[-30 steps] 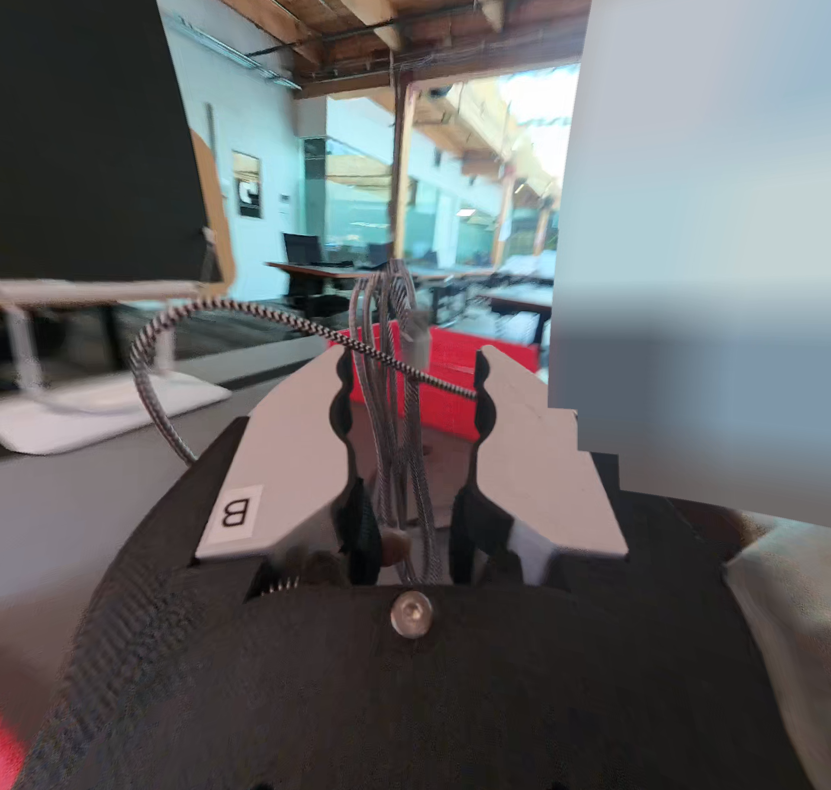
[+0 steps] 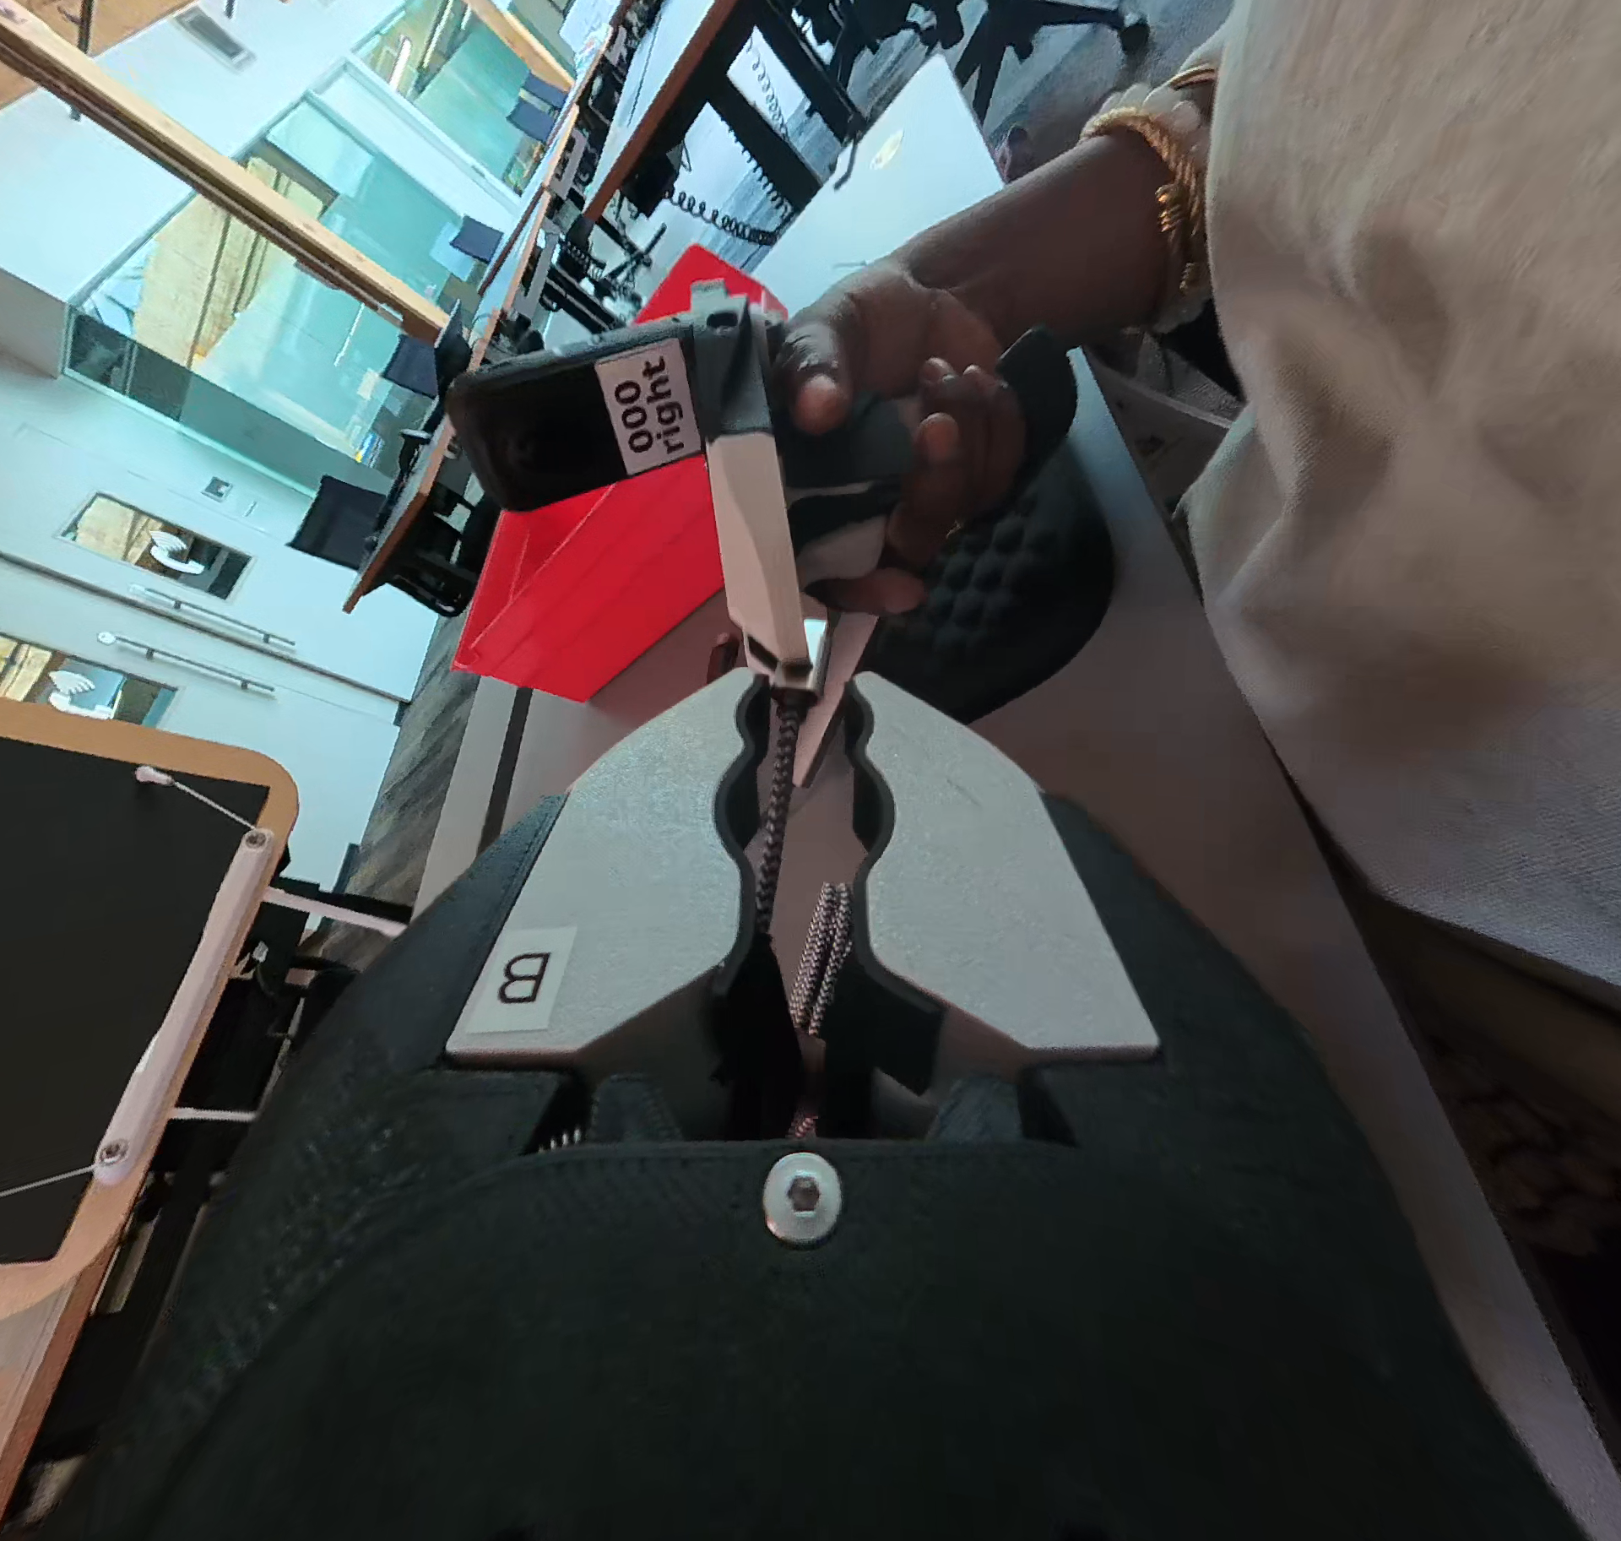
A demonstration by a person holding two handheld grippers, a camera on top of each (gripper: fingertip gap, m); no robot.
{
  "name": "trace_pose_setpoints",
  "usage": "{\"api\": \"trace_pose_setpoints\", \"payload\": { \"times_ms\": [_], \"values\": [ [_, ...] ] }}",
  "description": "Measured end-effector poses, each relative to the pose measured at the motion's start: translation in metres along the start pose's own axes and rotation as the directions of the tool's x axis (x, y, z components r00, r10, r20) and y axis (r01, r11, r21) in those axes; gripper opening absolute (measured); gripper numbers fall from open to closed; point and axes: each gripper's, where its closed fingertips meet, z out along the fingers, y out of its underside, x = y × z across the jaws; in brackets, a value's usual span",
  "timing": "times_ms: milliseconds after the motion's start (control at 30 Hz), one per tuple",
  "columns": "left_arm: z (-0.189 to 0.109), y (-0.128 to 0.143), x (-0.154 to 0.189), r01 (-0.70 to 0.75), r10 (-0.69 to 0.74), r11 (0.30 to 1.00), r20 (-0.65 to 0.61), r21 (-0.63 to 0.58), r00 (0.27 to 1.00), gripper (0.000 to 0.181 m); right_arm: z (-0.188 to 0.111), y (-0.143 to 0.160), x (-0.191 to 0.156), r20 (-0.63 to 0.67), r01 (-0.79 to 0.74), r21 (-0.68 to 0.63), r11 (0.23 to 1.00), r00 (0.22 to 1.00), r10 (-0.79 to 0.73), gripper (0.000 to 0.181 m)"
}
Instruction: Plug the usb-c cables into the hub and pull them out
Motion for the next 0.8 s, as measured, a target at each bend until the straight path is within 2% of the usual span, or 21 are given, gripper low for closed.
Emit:
{"api": "trace_pose_setpoints", "payload": {
  "times_ms": [33,300,467,700,800],
  "values": [
    [0.000,-0.002,0.000,-0.008,0.008,1.000,0.003,0.004,1.000,0.013,0.000,0.000,-0.001,-0.001,-0.003,-0.007,1.000,1.000,0.003,0.005],
    [-0.010,-0.022,-0.011,-0.032,0.031,0.999,0.037,0.038,0.999,0.009,0.004,-0.008,-0.023,-0.019,0.050,-0.018,0.999,0.999,-0.051,0.005],
    [-0.010,-0.027,-0.020,-0.015,0.011,0.998,0.067,0.067,0.998,0.009,0.002,-0.016,-0.028,-0.079,0.107,-0.023,0.994,0.991,-0.109,0.005],
    [0.002,-0.026,-0.017,-0.008,0.000,0.994,0.080,0.105,0.997,0.010,-0.005,-0.013,-0.023,-0.063,0.056,-0.019,0.998,0.996,-0.057,0.005],
    [0.005,-0.022,-0.015,-0.014,0.007,0.997,0.079,0.082,0.997,0.010,-0.006,-0.012,-0.019,-0.059,0.047,-0.012,0.999,0.997,-0.047,0.005]
  ]
}}
